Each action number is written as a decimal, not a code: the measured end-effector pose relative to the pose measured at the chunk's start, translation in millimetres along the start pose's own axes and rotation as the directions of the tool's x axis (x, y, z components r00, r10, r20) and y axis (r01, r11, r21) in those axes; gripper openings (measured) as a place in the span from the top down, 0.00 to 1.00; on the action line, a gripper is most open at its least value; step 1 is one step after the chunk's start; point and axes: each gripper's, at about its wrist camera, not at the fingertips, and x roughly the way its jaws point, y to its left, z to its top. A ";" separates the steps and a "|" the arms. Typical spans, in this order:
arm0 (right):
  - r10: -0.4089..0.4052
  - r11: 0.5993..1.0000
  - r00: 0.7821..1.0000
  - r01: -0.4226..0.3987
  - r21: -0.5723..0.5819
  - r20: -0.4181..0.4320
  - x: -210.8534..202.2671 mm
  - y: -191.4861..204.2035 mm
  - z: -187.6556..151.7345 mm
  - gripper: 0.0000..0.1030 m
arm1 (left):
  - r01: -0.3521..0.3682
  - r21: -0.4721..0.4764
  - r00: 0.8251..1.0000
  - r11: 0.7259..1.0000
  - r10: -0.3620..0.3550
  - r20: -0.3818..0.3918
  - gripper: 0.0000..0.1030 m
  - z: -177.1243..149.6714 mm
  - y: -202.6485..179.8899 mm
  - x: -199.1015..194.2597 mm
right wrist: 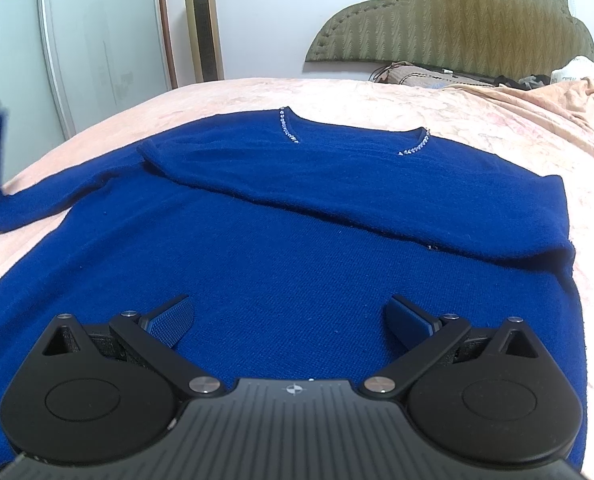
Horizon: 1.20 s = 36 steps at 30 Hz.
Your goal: Fold small clothes
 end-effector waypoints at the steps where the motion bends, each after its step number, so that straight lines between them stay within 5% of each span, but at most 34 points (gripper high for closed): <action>1: 0.002 1.000 1.000 -0.002 0.003 0.001 -0.1 -0.6 0.0 0.00 | 0.051 0.034 0.999 0.998 -0.051 -0.007 0.94 -1.9 -23.1 2.2; 6: 0.015 1.000 1.000 -0.016 0.019 0.010 -1.5 -4.6 -0.4 0.01 | 0.266 0.160 0.962 0.951 -0.250 -0.114 0.94 -29.3 -125.0 11.9; 9: 0.037 0.996 0.998 -0.041 0.080 0.050 -7.3 -15.0 -1.0 0.01 | 0.374 0.218 0.919 0.901 -0.328 -0.219 0.94 -59.1 -172.6 20.4; 15: -0.056 0.943 0.985 -0.001 0.334 0.163 -32.8 -55.5 -9.4 0.00 | 0.515 0.288 0.814 0.807 -0.356 -0.459 0.89 -123.2 -222.2 35.9; 17: -0.072 0.924 0.984 0.006 0.383 0.161 -36.6 -69.2 -10.5 0.00 | 0.526 0.328 0.814 0.784 -0.354 -0.460 0.80 -129.1 -217.4 32.5; 18: -0.090 0.917 0.983 0.020 0.398 0.159 -38.2 -74.0 -10.3 0.00 | 0.541 0.342 0.811 0.768 -0.370 -0.453 0.63 -130.4 -211.7 24.5; 19: -0.111 0.911 0.981 0.037 0.410 0.158 -40.3 -79.2 -9.5 0.00 | 0.561 0.342 0.802 0.754 -0.393 -0.451 0.32 -130.7 -204.1 15.8; 20: -0.127 0.908 0.979 0.050 0.416 0.159 -42.3 -83.8 -7.7 0.00 | 0.576 0.336 0.794 0.745 -0.414 -0.444 0.17 -127.6 -199.2 11.0; 21: -0.138 0.907 0.977 0.058 0.418 0.162 -43.7 -87.7 -4.8 0.00 | 0.581 0.332 0.796 0.743 -0.434 -0.422 0.03 -124.7 -190.6 3.7; 25: -0.116 0.918 0.977 0.037 0.395 0.178 -39.7 -92.1 16.2 0.01 | 0.550 0.350 0.828 0.758 -0.441 -0.346 0.03 -116.7 -154.6 -13.7; 29: -0.021 0.948 0.984 -0.035 0.316 0.175 -23.4 -81.7 42.3 0.01 | 0.404 0.290 0.912 0.868 -0.359 -0.197 0.03 -108.5 -107.9 -14.5; 31: 0.077 0.945 0.986 -0.119 0.303 0.147 -7.3 -73.6 55.6 0.04 | 0.334 0.248 0.940 0.909 -0.300 -0.163 0.03 -110.6 -89.8 -3.9; 34: 0.224 0.897 0.968 -0.251 0.364 0.116 22.5 -67.9 71.1 0.12 | 0.298 0.168 0.950 0.940 -0.275 -0.145 0.03 -113.4 -67.8 6.3; 36: 0.238 0.902 0.967 -0.254 0.348 0.090 36.2 -54.5 79.4 0.13 | 0.292 0.116 0.949 0.949 -0.272 -0.159 0.03 -114.9 -60.8 12.7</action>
